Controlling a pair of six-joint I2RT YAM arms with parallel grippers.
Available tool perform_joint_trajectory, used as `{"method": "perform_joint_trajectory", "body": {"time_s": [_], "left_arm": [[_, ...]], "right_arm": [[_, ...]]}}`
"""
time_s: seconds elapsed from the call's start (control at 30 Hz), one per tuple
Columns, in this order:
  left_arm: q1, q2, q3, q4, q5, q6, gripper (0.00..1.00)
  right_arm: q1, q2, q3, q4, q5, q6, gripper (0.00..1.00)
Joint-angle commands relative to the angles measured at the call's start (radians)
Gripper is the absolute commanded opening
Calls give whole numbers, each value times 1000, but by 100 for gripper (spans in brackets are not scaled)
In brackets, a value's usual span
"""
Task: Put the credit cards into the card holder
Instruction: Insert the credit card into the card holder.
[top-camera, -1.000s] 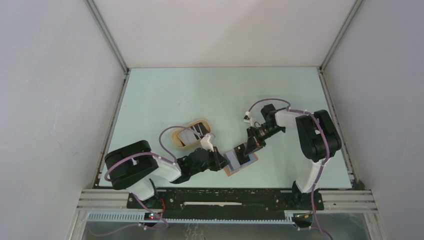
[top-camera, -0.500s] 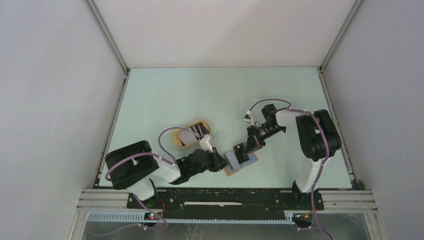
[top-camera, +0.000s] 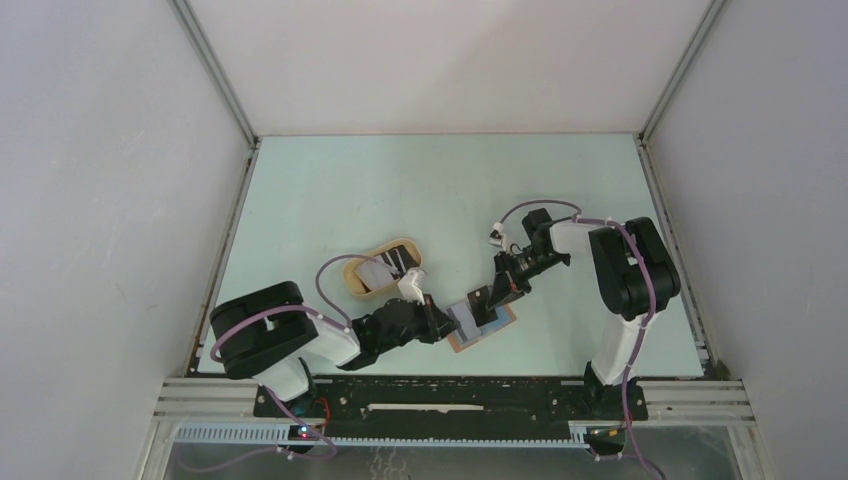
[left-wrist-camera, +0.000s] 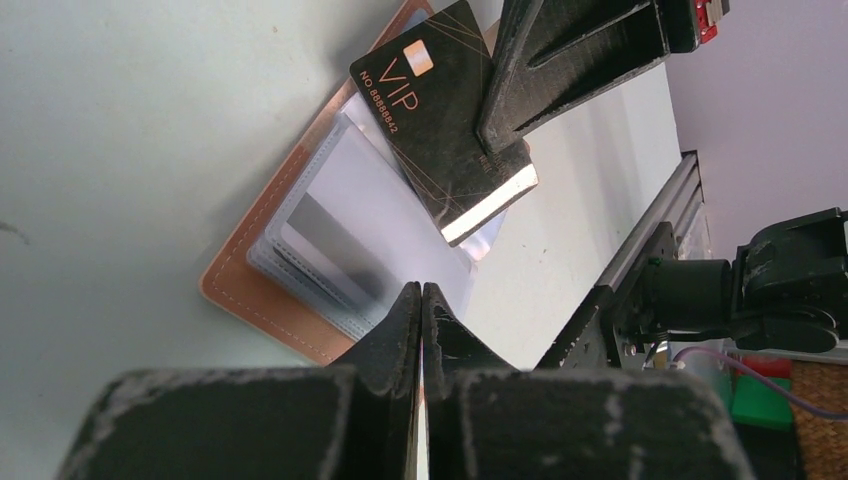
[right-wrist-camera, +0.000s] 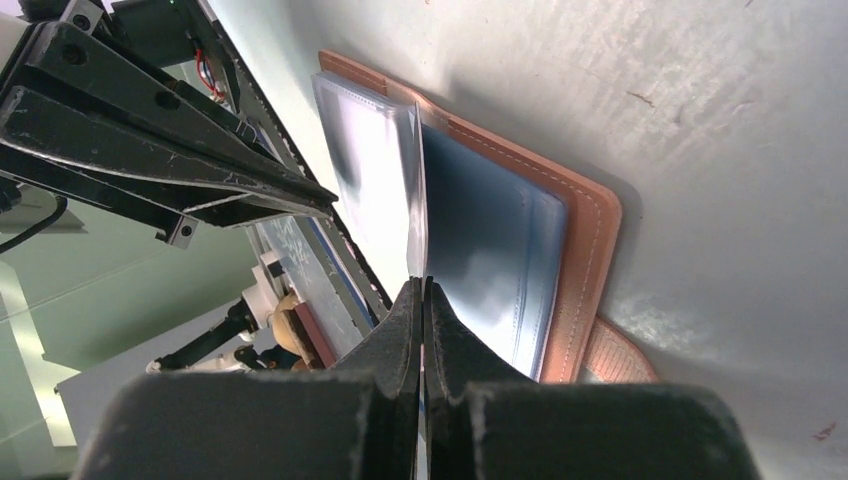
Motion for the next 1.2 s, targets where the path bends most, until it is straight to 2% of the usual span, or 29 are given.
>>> {"method": "perform_joint_trajectory", "body": {"time_s": [0.0, 0.4, 0.73, 1.17], "left_arm": [[-4, -6, -32, 38, 1, -13, 3], [-4, 34, -40, 31, 2, -62, 0], [-7, 6, -36, -133, -49, -121, 0], [-7, 27, -21, -137, -38, -115, 0]], "right_arm": [[9, 0, -6, 19, 48, 20, 0], [46, -9, -12, 20, 70, 20, 0], [51, -45, -52, 38, 68, 22, 0], [60, -57, -82, 50, 36, 22, 0]]}}
